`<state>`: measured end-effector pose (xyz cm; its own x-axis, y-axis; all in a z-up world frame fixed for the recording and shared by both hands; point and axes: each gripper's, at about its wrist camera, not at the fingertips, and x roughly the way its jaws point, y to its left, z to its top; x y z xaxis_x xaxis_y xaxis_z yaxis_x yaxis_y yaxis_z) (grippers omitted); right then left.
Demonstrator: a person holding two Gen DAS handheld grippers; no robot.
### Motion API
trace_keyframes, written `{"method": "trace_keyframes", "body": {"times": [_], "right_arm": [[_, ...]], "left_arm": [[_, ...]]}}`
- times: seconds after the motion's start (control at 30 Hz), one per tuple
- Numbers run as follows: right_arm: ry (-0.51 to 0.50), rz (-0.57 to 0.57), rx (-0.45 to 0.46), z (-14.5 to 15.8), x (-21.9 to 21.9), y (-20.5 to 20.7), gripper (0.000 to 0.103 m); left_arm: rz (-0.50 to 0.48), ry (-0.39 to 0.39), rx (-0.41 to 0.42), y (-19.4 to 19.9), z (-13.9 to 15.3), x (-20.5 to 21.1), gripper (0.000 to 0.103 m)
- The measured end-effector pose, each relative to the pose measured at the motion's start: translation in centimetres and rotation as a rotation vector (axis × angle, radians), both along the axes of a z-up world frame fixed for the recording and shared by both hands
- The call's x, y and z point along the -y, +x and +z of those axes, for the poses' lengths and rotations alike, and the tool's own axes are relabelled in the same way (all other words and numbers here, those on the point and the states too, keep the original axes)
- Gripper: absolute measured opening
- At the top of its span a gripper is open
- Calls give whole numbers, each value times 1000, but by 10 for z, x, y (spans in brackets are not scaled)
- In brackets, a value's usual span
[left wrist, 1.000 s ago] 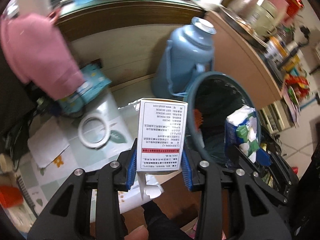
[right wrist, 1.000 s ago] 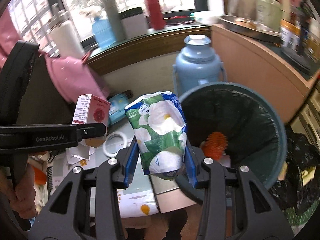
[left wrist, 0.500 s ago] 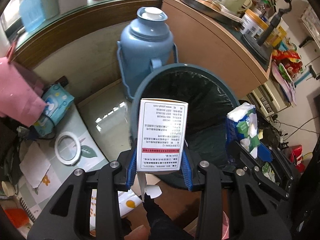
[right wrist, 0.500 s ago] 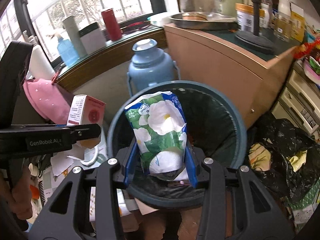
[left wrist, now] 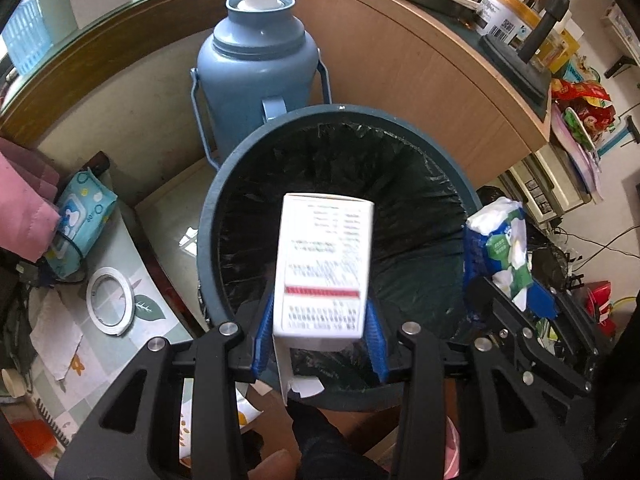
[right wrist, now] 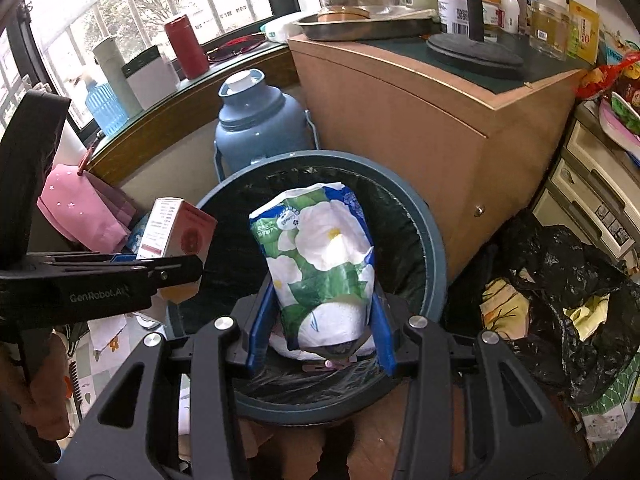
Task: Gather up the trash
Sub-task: 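Open both tools to drop the box and packet into the wastebasket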
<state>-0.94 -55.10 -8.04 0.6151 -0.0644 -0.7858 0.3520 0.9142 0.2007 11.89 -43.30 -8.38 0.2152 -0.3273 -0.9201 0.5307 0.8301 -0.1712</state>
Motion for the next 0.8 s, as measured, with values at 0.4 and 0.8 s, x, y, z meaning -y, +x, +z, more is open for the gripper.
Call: {"method": "trace_keyframes", "body": {"times": [0.4,0.8], "right_arm": [[-28,-8,-19,-9,11,5,66],[-45,-29,-8,-1,0,8,91]], "left_arm": [[-2,-7,-11,4,-12,15,57],[24,-18,7,5,-7,-2,85]]}}
